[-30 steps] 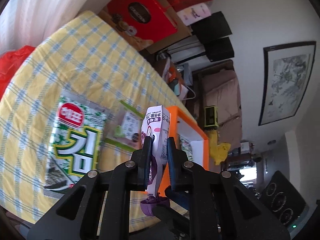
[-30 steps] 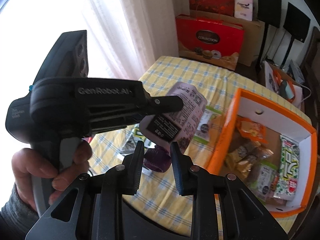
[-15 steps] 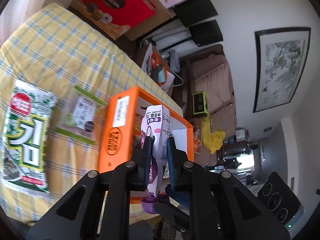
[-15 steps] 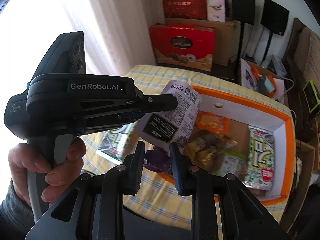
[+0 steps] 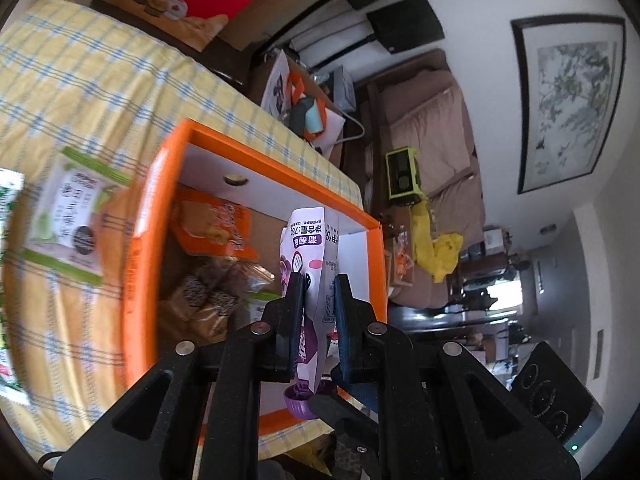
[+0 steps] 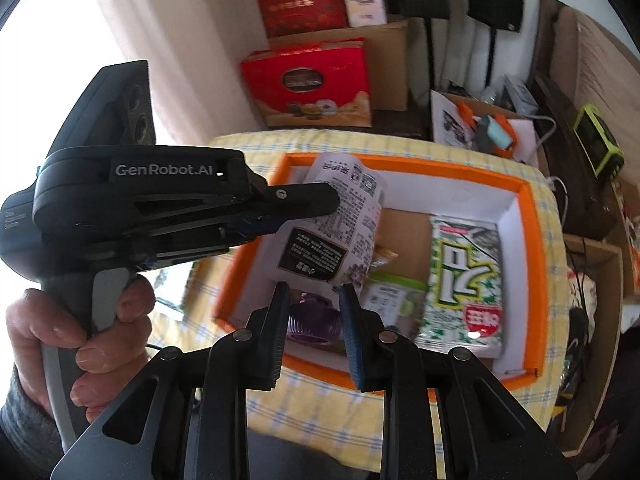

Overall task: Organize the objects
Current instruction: 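Lift the purple-capped pink pouch and carry it over the orange box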

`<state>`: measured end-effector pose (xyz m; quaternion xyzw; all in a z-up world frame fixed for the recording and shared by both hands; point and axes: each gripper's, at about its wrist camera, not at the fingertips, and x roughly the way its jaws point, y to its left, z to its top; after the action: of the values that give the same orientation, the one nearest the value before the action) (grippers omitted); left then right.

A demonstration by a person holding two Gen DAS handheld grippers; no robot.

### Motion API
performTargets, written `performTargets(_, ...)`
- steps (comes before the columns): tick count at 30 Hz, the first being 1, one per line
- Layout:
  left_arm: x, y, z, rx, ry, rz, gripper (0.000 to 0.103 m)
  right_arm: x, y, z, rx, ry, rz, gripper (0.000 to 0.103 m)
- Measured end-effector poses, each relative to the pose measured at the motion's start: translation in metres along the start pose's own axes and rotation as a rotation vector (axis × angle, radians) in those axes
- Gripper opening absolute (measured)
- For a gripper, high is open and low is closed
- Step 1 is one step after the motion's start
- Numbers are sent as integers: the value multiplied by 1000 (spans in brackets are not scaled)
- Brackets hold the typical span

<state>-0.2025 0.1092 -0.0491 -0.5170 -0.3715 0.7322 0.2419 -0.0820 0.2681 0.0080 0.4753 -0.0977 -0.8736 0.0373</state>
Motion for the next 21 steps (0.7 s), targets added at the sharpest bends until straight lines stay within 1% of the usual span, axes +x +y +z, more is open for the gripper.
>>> performTargets(4,18,-6,-3,12,21,11,14,3,-27,-6,47,8,-15,25)
performTargets(10,43,-5,-5,12,58,39,14,13,-52,-14,97,27,-25,25)
performTargets(16,52,1,-3,15,73,77,14,22,-61,-19,122,33,-18,25)
performTargets(18,56,4,-2,15,91,87,14,25,-63,-18,126,36,-16,25)
performTargets(20,61,2,-1,28,111,102,14,28,-63,-19,131,42,-15,25)
performTargets(21,63,0,-2,61,123,128,14,30,-63,-20,131,47,-14,25)
